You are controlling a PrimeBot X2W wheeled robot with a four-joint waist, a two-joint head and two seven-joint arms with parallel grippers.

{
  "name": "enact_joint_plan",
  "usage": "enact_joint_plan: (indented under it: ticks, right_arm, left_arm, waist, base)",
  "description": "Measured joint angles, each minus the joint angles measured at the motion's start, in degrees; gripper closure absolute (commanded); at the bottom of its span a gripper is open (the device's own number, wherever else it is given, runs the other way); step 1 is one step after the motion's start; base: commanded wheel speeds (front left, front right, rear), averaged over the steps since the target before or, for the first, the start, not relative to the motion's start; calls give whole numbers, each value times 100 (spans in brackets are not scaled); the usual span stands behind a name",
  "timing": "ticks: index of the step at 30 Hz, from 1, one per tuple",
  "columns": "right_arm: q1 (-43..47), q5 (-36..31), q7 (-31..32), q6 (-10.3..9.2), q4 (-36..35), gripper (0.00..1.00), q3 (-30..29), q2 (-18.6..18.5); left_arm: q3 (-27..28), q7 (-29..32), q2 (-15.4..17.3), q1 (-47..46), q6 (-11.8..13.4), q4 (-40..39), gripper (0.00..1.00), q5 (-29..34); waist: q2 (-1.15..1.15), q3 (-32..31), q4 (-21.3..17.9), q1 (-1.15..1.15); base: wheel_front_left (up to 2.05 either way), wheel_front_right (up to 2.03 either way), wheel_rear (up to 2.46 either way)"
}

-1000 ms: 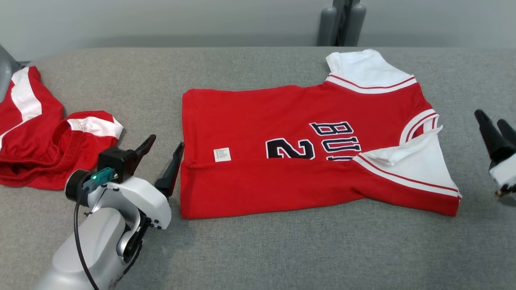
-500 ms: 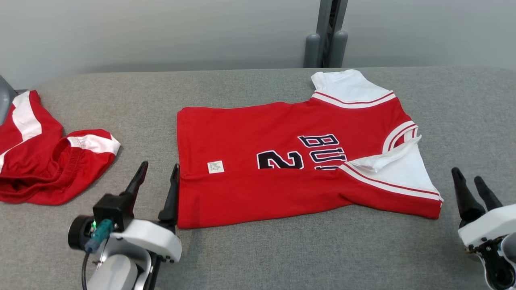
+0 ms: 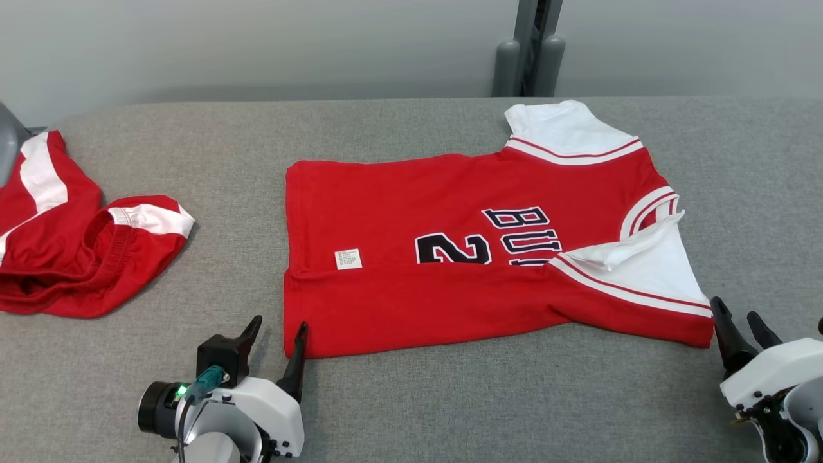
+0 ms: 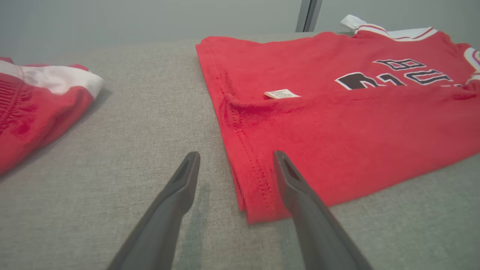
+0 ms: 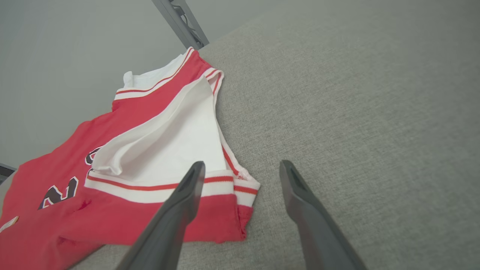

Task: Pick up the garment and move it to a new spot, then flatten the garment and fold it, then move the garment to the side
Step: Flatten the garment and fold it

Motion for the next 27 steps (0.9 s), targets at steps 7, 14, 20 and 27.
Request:
enact_joint_plan:
  ticks: [7, 14, 20, 27]
  right_arm:
    - [-293, -32, -75, 0, 405, 0, 227, -119]
    - [-530, 13, -108, 0, 834, 0, 428, -208]
    - [-689, 97, -74, -1, 1000, 0, 678, -275]
    - [-734, 322, 58, -4, 1076, 0, 968, -330]
  left_arm:
    - [-138, 367, -189, -269, -201, 592, 0, -108]
    - [-242, 416, -261, -493, -354, 850, 0, -152]
    - [-320, 444, -318, -654, -377, 1015, 0, -135]
    - [-414, 465, -360, -754, -539, 1165, 100, -149]
  waist:
    - [0, 158, -4, 0]
    - [0, 283, 29, 0]
    - [0, 347, 83, 0]
    - [0, 337, 96, 0]
  base:
    - [0, 0, 0]
    - [0, 0, 0]
    - [0, 0, 0]
    - [0, 0, 0]
